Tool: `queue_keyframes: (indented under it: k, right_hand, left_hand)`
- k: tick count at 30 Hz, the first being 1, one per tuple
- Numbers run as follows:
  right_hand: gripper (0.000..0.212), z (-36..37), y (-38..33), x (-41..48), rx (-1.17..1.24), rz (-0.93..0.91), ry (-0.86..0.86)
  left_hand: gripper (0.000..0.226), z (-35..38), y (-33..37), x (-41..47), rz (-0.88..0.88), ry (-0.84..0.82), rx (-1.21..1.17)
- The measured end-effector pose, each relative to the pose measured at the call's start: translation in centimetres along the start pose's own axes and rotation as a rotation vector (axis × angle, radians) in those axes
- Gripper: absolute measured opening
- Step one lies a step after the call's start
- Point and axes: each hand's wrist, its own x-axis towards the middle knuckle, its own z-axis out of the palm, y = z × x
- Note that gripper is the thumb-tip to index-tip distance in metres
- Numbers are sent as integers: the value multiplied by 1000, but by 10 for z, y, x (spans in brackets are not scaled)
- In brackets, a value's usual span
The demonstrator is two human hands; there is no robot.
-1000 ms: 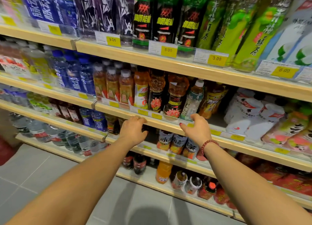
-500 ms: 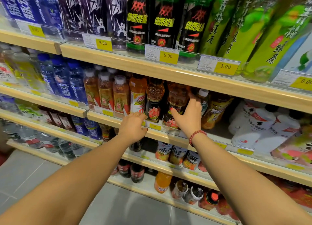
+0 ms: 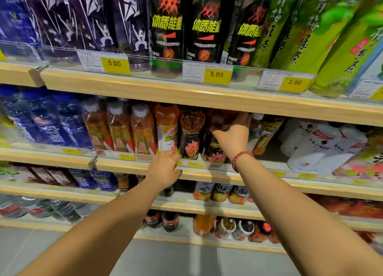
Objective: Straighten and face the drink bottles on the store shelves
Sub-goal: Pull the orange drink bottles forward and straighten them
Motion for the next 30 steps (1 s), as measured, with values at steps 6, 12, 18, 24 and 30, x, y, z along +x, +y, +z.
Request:
queue_keyframes:
  k: [6, 12, 18, 24, 30]
  right_hand:
    - [32, 5, -1, -20, 232, -45, 205]
    - [62, 11, 3, -29, 389, -27, 183]
    - [73, 9, 14, -37, 487, -27, 93]
    - [61, 22, 14, -44, 477, -26, 38]
    - [74, 26, 21, -49, 484, -84, 42]
  left_hand:
    - [36, 6, -19, 4, 73, 37, -80]
    - [36, 8, -24, 7, 115, 47, -92]
    - [37, 9, -29, 9, 140, 45, -114]
    - [37, 8, -29, 9, 141, 37, -120]
    - [40, 3, -30, 7, 143, 12, -141]
